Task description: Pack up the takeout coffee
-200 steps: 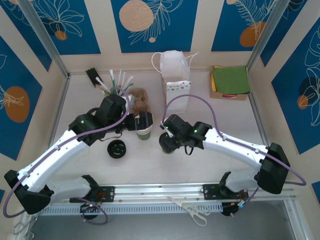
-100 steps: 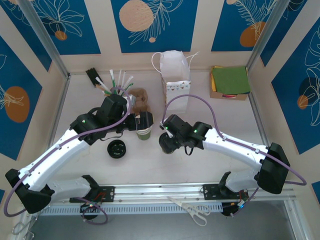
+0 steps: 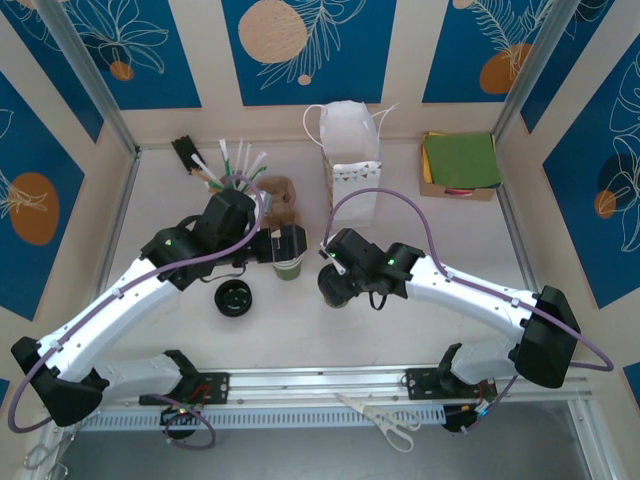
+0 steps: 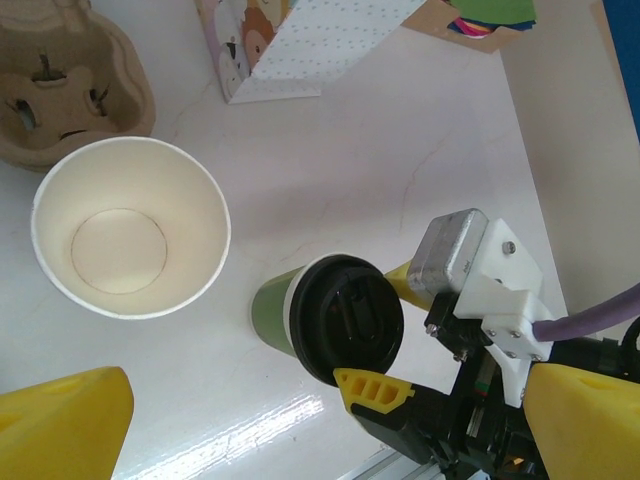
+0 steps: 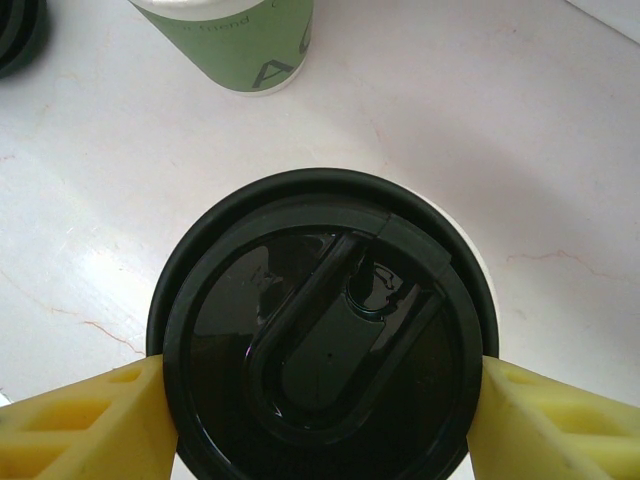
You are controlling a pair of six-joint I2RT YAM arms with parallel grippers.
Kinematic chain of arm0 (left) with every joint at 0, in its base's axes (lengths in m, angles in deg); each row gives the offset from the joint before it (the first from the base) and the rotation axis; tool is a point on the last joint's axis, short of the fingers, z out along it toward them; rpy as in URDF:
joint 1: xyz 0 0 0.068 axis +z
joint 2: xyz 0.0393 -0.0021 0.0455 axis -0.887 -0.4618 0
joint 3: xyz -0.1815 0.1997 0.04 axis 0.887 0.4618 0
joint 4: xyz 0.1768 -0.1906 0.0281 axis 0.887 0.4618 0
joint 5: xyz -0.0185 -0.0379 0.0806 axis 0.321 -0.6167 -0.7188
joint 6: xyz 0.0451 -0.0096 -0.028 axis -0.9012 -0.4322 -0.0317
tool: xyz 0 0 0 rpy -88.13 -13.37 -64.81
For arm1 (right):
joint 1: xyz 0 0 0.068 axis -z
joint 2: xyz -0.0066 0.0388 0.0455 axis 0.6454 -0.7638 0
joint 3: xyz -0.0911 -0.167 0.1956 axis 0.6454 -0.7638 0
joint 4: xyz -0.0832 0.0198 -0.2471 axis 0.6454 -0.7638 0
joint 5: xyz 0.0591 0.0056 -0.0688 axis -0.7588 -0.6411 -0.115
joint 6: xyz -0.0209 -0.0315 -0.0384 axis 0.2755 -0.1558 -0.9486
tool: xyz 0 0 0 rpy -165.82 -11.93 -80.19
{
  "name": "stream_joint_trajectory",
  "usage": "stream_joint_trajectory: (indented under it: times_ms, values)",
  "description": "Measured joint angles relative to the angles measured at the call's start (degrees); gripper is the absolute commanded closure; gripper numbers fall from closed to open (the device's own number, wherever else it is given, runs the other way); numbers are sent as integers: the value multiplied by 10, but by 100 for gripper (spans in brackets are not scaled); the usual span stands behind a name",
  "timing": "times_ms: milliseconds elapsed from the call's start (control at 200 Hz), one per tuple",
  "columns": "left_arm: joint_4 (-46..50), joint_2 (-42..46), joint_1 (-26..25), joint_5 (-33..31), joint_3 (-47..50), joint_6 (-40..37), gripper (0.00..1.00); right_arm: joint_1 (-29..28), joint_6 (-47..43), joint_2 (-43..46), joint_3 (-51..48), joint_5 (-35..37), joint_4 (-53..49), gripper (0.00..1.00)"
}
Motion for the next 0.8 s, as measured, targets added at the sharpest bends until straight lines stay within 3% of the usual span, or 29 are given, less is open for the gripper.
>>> stream_joint_trajectory:
  times_ms: [800]
  values:
    - [9, 0, -1, 0, 6, -1, 0, 0, -2, -7, 0, 9, -2, 31]
